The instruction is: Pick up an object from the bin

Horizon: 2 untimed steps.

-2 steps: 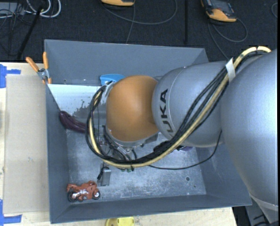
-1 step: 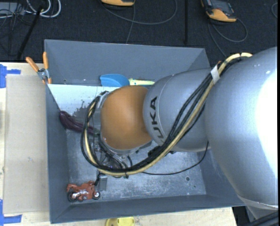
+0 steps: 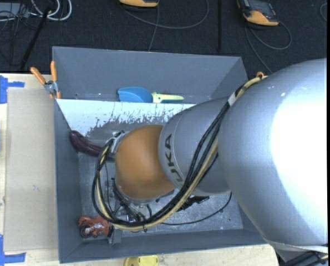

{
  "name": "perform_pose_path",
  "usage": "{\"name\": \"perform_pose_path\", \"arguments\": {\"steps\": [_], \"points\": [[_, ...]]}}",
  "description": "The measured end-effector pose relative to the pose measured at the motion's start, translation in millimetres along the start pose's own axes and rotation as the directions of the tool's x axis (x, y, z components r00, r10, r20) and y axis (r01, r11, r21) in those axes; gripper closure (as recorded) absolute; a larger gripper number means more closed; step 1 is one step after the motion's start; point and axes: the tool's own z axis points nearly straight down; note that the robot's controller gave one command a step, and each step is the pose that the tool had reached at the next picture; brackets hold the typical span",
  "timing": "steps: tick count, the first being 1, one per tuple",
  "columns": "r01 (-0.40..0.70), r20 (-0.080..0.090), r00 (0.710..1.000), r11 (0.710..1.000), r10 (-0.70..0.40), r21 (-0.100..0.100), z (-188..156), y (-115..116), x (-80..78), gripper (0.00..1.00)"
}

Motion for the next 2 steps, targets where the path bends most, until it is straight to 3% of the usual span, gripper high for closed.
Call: {"name": "perform_pose_path", "arguments": {"steps": [1, 2], "points": [[0.014, 0.007, 1.0, 1.0, -0.014, -0.003, 8.9, -3.8, 0.6, 0.0], [0.228, 0.013, 0.974, 0.974, -0.228, 0.0, 9.1, 14.6, -0.6, 0.0]]}}
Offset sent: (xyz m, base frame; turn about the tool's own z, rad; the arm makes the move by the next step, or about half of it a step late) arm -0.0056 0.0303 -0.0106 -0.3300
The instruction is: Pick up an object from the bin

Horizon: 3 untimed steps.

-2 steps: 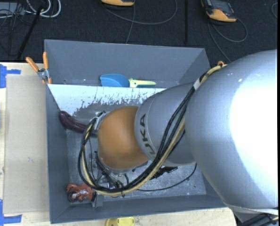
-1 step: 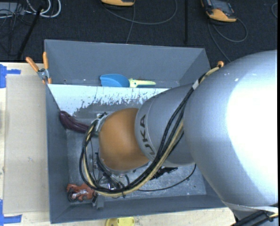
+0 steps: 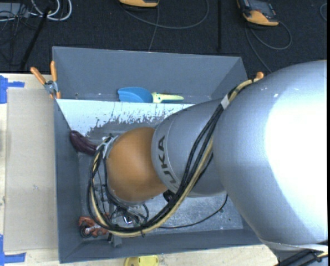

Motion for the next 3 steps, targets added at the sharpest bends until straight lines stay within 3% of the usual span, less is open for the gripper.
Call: {"name": "perform_pose_path", "arguments": {"steps": [1, 2, 3], "points": [[0.011, -0.001, 1.0, 1.0, -0.011, -0.001, 2.2, 7.9, -3.4, 0.0], [0.233, -0.003, 0.973, 0.973, -0.233, -0.003, 5.3, 11.2, -2.1, 1.0], [0.232, -0.002, 0.973, 0.973, -0.232, -0.004, 5.3, 11.0, -2.2, 1.0]]}}
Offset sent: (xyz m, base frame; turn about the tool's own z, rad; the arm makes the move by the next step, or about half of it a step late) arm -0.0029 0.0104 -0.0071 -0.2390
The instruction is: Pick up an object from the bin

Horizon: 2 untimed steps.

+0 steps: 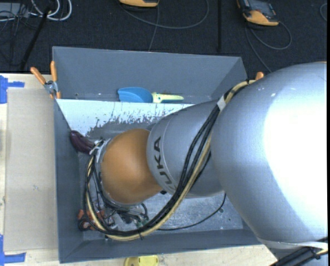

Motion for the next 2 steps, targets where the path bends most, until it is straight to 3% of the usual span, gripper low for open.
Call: {"name": "perform_pose_path", "arguments": {"steps": [1, 2], "points": [[-0.008, -0.011, 1.0, 1.0, 0.008, 0.0, -71.8, -12.7, -10.4, 0.0], [-0.019, -0.009, 1.0, 1.0, 0.019, 0.001, -140.0, -25.0, -23.3, 0.0]]}}
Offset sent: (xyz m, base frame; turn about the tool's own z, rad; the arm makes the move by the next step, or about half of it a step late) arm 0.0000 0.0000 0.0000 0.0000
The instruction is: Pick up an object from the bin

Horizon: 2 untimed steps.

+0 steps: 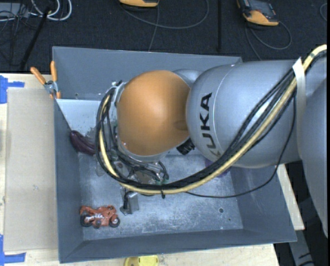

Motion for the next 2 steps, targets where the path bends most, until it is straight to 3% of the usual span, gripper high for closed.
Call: {"name": "perform_pose_path", "arguments": {"steps": [1, 2], "points": [[0.139, 0.011, 0.99, 0.99, -0.139, 0.003, 41.6, -0.3, -14.4, 0.0], [0.307, 0.0, 0.952, 0.952, -0.307, 0.0, 88.1, -7.6, 5.0, 0.0]]}}
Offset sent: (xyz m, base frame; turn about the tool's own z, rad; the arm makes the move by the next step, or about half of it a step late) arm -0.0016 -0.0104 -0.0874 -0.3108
